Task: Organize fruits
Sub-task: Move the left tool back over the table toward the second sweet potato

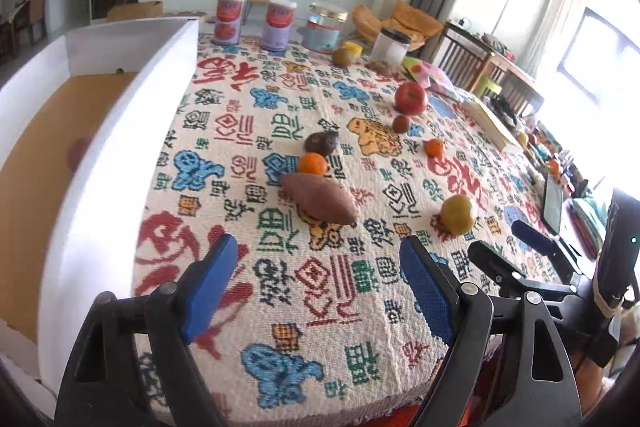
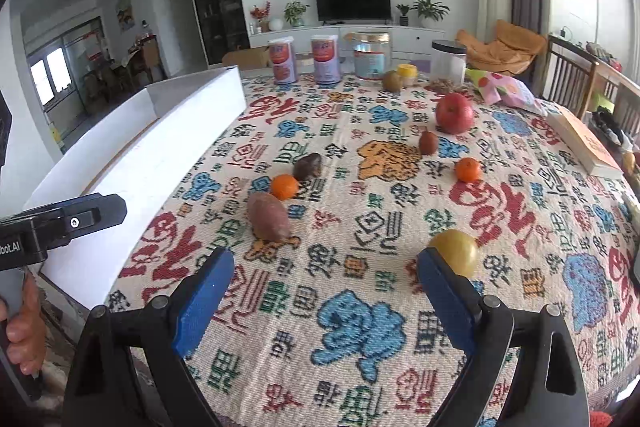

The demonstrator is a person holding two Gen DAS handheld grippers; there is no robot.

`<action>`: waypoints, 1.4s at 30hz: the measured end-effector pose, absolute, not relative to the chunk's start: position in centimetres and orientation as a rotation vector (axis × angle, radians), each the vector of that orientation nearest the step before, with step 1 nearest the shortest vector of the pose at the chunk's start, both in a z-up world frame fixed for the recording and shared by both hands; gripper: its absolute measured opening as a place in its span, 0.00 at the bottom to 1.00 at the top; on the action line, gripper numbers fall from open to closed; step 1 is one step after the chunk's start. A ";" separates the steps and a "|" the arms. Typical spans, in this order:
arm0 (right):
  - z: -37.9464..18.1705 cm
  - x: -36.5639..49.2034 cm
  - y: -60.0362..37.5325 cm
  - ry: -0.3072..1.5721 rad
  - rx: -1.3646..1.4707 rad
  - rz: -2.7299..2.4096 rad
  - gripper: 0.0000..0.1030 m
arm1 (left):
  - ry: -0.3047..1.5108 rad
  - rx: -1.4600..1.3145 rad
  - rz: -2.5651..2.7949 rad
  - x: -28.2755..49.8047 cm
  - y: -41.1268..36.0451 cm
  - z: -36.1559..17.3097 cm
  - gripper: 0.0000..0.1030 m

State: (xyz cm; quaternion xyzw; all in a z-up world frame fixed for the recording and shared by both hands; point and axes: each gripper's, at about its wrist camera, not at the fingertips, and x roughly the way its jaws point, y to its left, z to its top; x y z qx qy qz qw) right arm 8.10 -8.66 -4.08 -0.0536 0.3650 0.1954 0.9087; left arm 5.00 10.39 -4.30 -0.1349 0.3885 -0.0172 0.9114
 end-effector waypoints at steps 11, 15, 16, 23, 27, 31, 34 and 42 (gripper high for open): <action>-8.9 9.6 -20.3 0.789 -0.074 0.113 0.90 | 0.812 -0.123 0.000 10.0 4.7 -9.9 0.82; -10.1 10.3 -21.1 0.845 -0.043 0.092 0.90 | 0.818 -0.143 0.022 10.3 5.3 -10.5 0.82; -10.4 10.6 -21.2 0.859 -0.037 0.085 0.90 | 0.825 -0.144 0.031 10.4 5.4 -10.7 0.82; -11.5 11.3 -21.0 0.914 -0.013 0.060 0.95 | 0.824 -0.174 0.037 10.5 6.1 -11.2 0.82; -11.8 11.3 -20.5 0.915 -0.039 0.053 0.99 | 0.829 -0.159 0.042 10.5 5.9 -11.2 0.83; -11.9 11.4 -20.4 0.912 -0.034 0.051 1.00 | 0.830 -0.157 0.041 10.6 5.9 -11.2 0.84; -11.9 11.4 -20.3 0.904 -0.038 0.050 1.00 | 0.833 -0.147 0.043 10.6 5.8 -11.3 0.84; -11.9 11.3 -20.3 0.890 -0.040 0.044 1.00 | 0.835 -0.140 0.045 10.6 5.6 -11.3 0.84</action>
